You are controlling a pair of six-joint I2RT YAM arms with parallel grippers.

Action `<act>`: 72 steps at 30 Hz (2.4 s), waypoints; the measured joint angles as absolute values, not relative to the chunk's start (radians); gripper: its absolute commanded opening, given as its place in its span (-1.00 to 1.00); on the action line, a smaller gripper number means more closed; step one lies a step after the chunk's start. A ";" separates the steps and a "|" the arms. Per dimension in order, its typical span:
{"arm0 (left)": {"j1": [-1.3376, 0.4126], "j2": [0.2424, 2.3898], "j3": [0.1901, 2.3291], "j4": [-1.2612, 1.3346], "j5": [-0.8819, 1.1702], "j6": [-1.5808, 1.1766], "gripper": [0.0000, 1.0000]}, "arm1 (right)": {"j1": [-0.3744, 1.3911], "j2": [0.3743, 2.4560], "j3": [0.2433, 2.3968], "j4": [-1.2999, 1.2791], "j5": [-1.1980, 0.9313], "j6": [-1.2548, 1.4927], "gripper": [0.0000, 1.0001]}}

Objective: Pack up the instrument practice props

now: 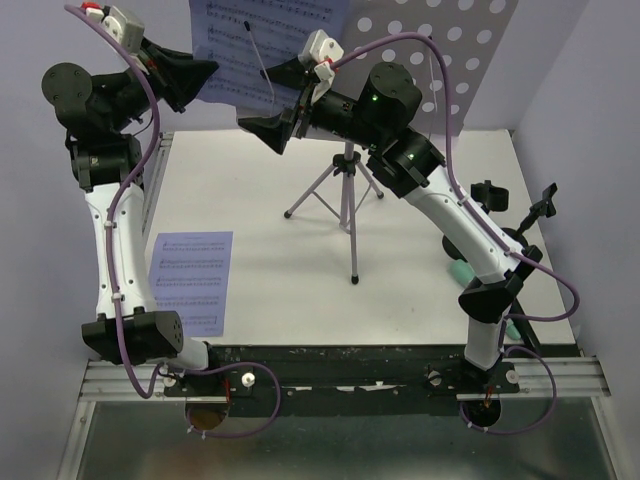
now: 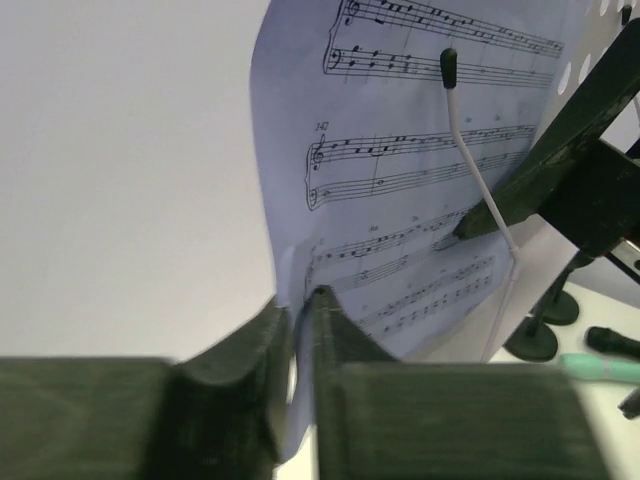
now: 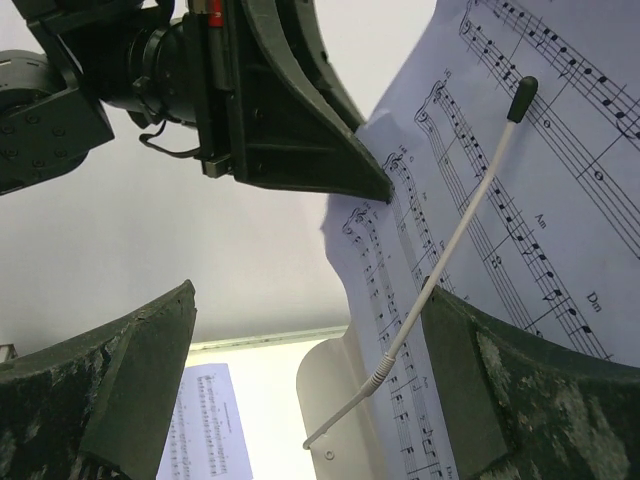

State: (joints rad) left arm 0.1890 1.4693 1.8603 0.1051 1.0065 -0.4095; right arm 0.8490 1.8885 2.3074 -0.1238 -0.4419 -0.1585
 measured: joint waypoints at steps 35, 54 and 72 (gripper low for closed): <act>0.667 1.090 1.438 -0.300 1.052 -0.140 -1.00 | 0.848 1.639 1.971 0.089 -0.290 -0.467 0.99; 0.675 1.115 1.250 -0.971 0.892 0.301 -1.00 | 0.836 1.431 1.745 0.100 -0.417 -0.429 0.99; 0.598 1.385 1.355 -1.311 0.834 0.597 -1.00 | 0.829 1.338 1.571 0.059 -0.402 -0.341 0.99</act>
State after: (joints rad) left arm 0.5980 1.3853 1.3552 -1.3113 0.8341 0.5972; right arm 0.8291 1.3376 1.5711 0.0586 -0.4019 -0.3408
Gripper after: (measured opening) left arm 0.017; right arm 0.995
